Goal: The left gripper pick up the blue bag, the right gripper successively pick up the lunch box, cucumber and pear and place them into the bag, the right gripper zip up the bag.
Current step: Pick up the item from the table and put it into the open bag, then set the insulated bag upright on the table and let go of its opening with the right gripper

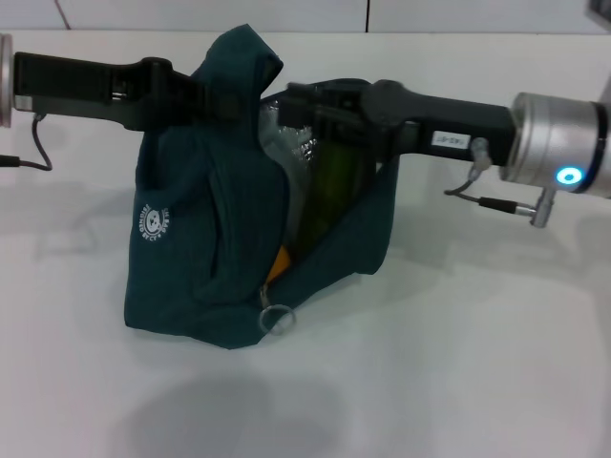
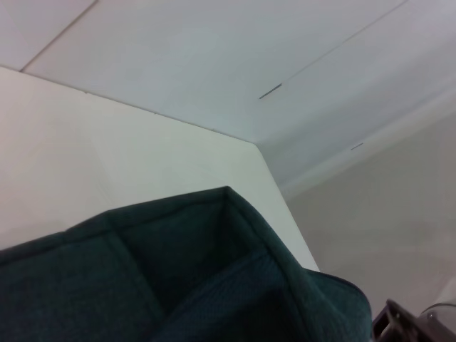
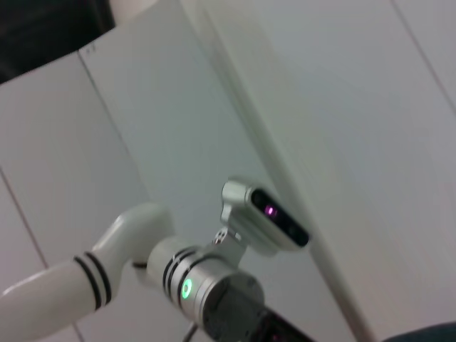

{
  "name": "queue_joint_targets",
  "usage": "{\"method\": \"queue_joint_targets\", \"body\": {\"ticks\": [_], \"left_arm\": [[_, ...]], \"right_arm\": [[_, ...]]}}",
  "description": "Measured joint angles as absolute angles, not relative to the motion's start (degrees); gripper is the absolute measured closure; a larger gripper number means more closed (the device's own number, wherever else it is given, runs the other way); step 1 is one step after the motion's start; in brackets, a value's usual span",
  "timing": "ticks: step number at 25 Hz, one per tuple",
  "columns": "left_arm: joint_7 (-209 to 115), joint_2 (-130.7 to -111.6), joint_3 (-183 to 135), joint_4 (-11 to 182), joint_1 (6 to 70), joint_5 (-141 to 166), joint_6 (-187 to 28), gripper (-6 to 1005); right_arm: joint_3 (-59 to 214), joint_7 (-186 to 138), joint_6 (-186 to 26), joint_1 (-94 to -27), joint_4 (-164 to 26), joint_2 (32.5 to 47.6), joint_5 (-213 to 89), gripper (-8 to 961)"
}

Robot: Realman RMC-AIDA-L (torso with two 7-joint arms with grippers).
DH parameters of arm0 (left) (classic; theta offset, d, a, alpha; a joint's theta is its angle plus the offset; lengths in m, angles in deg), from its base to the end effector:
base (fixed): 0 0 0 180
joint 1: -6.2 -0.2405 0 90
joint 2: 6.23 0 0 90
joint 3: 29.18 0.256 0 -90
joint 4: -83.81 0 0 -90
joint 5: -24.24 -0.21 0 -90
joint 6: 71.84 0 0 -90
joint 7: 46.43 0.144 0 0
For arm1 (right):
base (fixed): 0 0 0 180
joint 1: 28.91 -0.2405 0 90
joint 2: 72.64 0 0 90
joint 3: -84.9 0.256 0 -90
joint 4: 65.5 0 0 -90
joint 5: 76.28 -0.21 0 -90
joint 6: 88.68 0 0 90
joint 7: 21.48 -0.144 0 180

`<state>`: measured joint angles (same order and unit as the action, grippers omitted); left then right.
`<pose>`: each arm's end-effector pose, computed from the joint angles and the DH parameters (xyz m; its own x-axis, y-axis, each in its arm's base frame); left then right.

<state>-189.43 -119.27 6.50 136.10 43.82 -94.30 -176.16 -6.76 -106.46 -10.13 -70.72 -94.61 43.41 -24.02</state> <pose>-0.2097 0.3589 0.0848 0.3089 0.8812 0.3579 0.8764 -0.4099 0.2527 0.1191 0.3590 -0.0502 0.5700 -0.3928 -0.7216 -0.3623 -0.9085 0.2083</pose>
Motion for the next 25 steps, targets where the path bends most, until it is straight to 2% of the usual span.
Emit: {"method": "queue_joint_targets", "body": {"ticks": [1, 3, 9, 14, 19, 25], "left_arm": [[-189.4, -119.27, 6.5, 136.1, 43.8, -94.3, -176.2, 955], [-189.4, -119.17, 6.5, 136.1, 43.7, -94.3, -176.2, 955], [-189.5, -118.83, 6.4, 136.1, 43.2, -94.0, -176.2, 955], [-189.4, -118.81, 6.4, 136.1, 43.3, -94.0, -176.2, 956], [-189.5, -118.81, 6.4, 136.1, 43.5, -93.9, -176.2, 956], [-189.6, -118.97, 6.7, 136.2, 43.7, -93.9, -176.2, 956]], "right_arm": [[-6.5, -106.5, -10.0, -69.9, -95.1, 43.28, -24.6, 905], [-5.1, -107.3, -9.5, -68.3, -95.9, 43.01, -25.3, 708], [4.2, -117.8, -7.3, -59.7, -96.7, 42.1, -25.2, 512], [6.4, -131.6, -6.4, -54.7, -92.7, 40.51, -25.1, 238], [5.7, -137.2, -4.2, -56.1, -83.5, 40.25, -24.8, 194], [4.0, -138.7, -6.4, -61.6, -79.3, 42.16, -22.2, 185]]}}
